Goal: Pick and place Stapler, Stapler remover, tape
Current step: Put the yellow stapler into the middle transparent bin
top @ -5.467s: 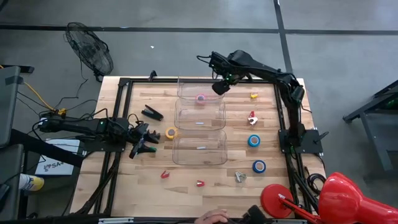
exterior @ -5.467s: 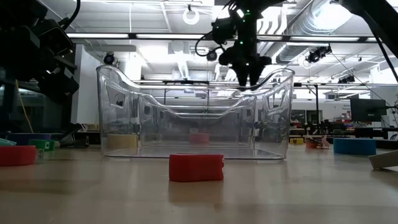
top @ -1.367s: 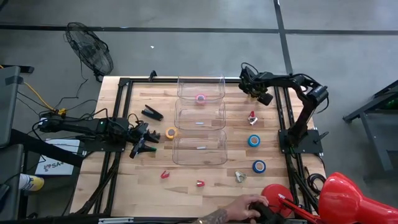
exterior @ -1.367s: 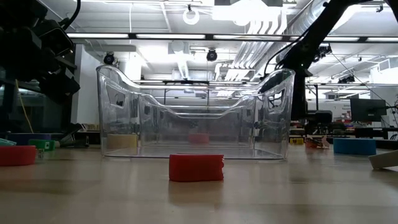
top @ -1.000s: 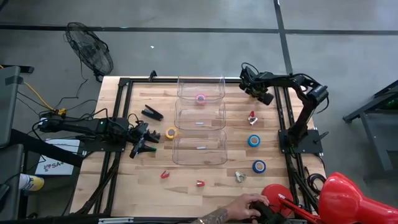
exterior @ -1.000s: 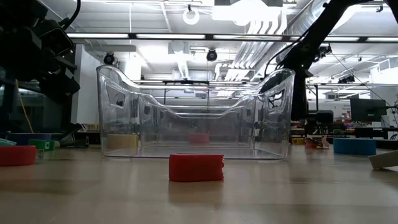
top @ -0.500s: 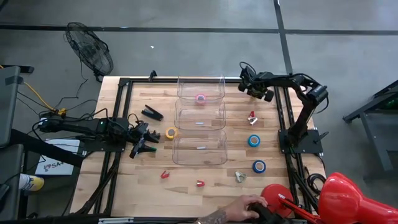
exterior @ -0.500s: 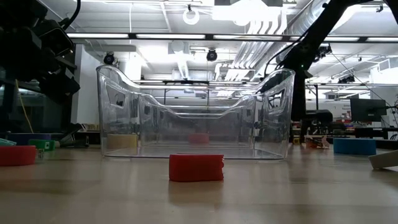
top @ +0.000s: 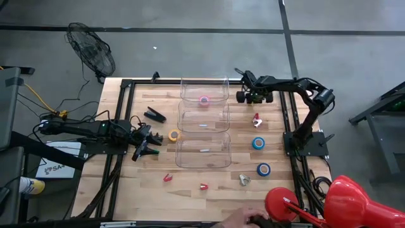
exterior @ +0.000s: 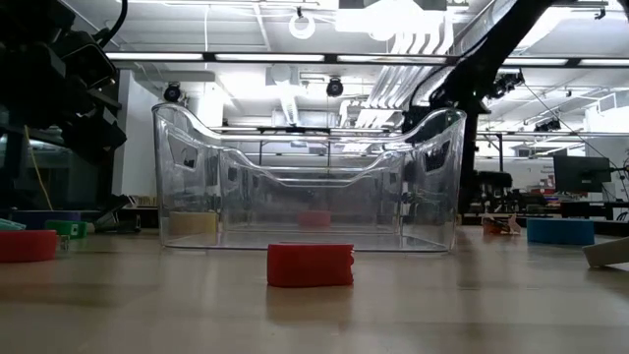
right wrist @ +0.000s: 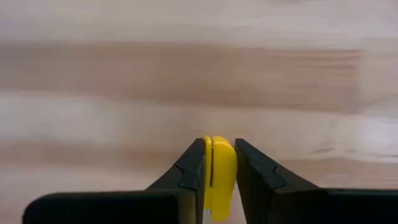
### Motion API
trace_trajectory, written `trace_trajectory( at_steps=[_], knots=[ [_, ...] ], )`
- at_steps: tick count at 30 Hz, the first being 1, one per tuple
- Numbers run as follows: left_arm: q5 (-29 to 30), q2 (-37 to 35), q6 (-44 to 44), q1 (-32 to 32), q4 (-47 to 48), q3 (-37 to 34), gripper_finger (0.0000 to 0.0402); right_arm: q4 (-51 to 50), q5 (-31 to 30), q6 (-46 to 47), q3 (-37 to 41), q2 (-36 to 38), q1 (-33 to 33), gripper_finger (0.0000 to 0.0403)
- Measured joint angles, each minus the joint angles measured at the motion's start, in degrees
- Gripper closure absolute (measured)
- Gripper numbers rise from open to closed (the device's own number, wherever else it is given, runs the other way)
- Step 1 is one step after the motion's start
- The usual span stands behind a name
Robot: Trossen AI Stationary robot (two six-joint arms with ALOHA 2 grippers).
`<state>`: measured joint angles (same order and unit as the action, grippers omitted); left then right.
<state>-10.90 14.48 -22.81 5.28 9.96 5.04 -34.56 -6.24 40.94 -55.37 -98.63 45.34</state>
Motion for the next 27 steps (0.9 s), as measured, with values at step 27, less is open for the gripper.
trace_trajectory(
  at_steps=[27],
  knots=[
    [0.0, 0.0, 0.0, 0.0, 0.0, 0.0, 0.017, -0.1, 14.0, -30.8, -13.8, 11.3, -19.8, 0.0346]
  ],
)
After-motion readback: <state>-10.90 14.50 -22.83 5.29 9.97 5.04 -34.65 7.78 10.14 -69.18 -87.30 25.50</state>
